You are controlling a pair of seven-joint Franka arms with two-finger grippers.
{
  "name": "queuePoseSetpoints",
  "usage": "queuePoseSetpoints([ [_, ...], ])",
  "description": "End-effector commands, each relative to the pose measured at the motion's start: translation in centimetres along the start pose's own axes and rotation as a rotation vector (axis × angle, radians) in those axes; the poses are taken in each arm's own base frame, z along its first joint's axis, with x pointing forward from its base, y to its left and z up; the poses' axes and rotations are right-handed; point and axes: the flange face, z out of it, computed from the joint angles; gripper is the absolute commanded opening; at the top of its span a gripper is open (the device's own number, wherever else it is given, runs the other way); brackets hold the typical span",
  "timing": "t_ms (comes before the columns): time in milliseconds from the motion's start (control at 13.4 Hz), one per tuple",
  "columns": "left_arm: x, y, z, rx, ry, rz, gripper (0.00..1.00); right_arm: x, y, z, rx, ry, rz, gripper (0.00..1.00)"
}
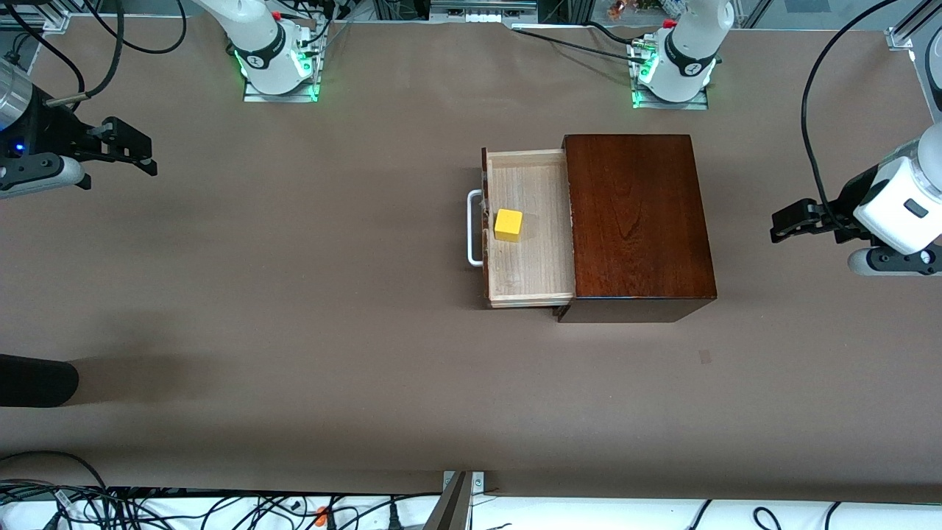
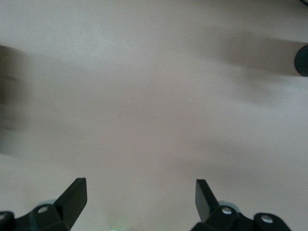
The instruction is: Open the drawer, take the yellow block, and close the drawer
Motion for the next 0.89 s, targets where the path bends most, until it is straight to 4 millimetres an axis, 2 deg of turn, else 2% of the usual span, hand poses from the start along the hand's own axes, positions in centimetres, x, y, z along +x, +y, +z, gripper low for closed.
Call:
queuePoseSetpoints([
  [0, -3.3, -0.8, -1.1, -0.021, 0.007, 0.058, 1.0, 0.1, 0.2, 0.1, -0.004, -0.007, 0.002, 1.0],
  [75, -4.0, -1.3, -0.9, -0.02, 0.02, 0.065, 1.0, 0.3, 0.2, 0.2, -0.01, 0.001, -0.006, 1.0],
  [298, -4.2, -1.2, -0.7, -0.02, 0.035, 0.066, 1.0, 1.9, -0.6, 3.4, 0.001, -0.064, -0.026, 1.0],
  [447, -4.1, -1.0, -0.7, -0.019, 0.034, 0.066, 1.0, 2.6, -3.0, 3.9, 0.006, -0.064, -0.066, 1.0],
  [522, -4.1, -0.8, -0.8, -0.019, 0.033, 0.071, 1.0, 3.7, -5.4, 6.3, 0.015, -0.116, -0.136, 1.0],
  [597, -4.1, -0.7, -0.9, -0.019, 0.033, 0.072, 1.0, 3.9, -8.9, 6.8, 0.037, -0.12, -0.269, 1.0],
  [820, -3.8, -0.2, -1.1, -0.019, 0.041, 0.068, 1.0, 3.4, -23.0, 8.0, 0.021, -0.093, -0.544, 1.0],
])
